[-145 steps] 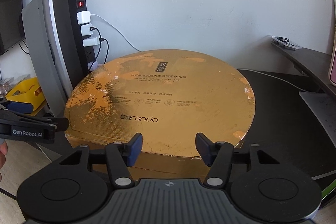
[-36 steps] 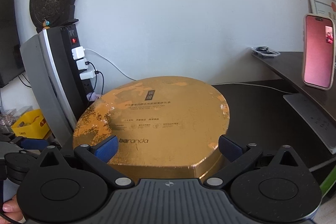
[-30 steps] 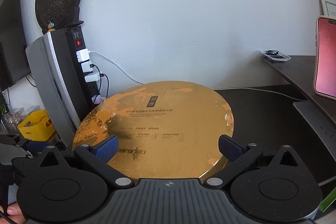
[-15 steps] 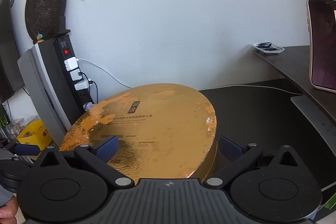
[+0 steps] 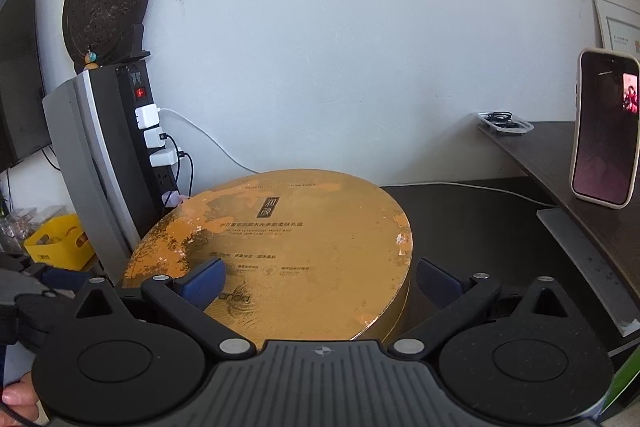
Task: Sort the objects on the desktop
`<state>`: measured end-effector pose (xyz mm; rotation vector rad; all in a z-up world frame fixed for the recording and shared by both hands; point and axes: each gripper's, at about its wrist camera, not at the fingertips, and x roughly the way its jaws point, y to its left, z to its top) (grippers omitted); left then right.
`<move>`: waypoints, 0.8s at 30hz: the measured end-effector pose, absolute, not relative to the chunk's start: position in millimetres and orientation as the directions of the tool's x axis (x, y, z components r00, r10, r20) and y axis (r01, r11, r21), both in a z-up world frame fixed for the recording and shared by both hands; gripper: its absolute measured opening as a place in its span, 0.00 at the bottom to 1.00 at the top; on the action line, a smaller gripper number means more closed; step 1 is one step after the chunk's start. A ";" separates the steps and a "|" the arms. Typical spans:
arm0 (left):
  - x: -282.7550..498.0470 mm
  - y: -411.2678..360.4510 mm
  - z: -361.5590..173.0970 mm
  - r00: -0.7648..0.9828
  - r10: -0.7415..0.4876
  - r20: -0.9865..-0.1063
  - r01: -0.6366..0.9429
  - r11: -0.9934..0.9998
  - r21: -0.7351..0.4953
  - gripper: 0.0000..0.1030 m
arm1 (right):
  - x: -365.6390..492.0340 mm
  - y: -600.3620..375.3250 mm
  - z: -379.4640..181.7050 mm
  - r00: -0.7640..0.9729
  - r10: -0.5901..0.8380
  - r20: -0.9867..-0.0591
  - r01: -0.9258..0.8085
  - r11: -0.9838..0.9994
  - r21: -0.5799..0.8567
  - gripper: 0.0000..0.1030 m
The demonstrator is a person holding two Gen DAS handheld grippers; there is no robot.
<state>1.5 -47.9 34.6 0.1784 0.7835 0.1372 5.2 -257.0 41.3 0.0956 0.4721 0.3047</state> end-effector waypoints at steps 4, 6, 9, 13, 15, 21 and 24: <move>0.4 -43.8 35.6 0.709 0.157 -0.687 -0.015 0.978 0.207 1.00 | -3.6 -246.4 43.4 0.855 0.285 -0.434 -0.249 0.958 0.139 0.99; -0.6 -40.7 35.7 0.708 0.138 -0.692 0.008 0.979 0.203 1.00 | -4.8 -242.3 44.2 0.856 0.275 -0.438 -0.242 0.961 0.131 0.99; -2.4 -32.6 35.8 0.708 0.119 -0.696 0.025 0.981 0.193 1.00 | -6.6 -236.2 45.3 0.857 0.261 -0.444 -0.232 0.965 0.119 0.99; -4.2 -21.5 34.8 0.703 0.092 -0.705 0.035 0.986 0.163 1.00 | -8.9 -228.1 46.9 0.859 0.241 -0.451 -0.218 0.970 0.103 0.99; -4.6 -16.3 33.9 0.700 0.081 -0.710 0.037 0.988 0.149 1.00 | -10.1 -224.1 47.7 0.860 0.231 -0.455 -0.211 0.973 0.095 0.99; -0.7 -4.7 31.7 0.696 0.072 -0.714 0.030 0.991 0.129 1.00 | -10.2 -215.5 50.5 0.862 0.205 -0.464 -0.192 0.979 0.075 0.99; 4.2 -2.2 33.0 0.698 0.071 -0.713 0.027 0.992 0.125 1.00 | -5.8 -214.9 53.3 0.862 0.197 -0.467 -0.185 0.980 0.072 0.99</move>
